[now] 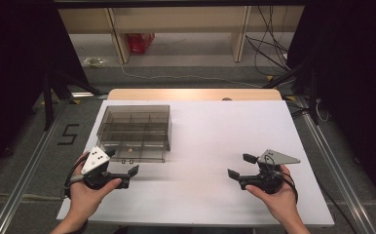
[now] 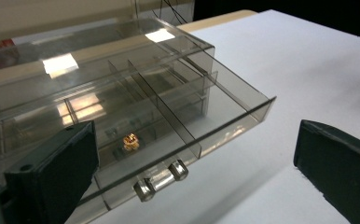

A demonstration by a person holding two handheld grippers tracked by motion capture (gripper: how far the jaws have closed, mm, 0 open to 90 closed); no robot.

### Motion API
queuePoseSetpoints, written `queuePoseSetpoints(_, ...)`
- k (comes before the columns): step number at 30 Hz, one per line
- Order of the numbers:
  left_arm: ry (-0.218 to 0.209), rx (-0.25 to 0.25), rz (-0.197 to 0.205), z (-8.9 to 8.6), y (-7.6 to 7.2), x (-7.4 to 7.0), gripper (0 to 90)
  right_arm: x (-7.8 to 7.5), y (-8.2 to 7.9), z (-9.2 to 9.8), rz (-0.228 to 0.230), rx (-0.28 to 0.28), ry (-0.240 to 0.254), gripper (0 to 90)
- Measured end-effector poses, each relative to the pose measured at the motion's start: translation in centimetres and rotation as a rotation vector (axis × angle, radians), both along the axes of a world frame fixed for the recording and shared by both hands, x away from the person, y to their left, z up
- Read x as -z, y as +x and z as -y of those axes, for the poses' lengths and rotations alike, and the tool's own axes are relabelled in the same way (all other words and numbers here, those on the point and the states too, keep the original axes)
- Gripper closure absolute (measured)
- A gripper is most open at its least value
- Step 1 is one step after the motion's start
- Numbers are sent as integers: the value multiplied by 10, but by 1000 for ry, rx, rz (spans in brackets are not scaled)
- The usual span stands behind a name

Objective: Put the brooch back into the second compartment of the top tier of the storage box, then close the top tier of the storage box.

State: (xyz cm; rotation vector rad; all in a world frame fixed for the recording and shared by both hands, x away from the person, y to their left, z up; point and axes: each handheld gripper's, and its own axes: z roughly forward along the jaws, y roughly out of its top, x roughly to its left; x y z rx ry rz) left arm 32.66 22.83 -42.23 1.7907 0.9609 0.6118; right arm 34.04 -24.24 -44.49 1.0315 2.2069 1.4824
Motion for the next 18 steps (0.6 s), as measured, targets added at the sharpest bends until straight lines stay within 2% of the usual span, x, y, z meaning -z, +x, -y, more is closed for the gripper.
queuePoseSetpoints(4, 6, -15, -8, -3, 0, 0, 0, -1, -1, 0, 7, -1, 6, 160)
queuePoseSetpoints(18, 9, -13, -36, -4, -1, 4, 0, -1, 1, 0, 5, 2, 7, 160)
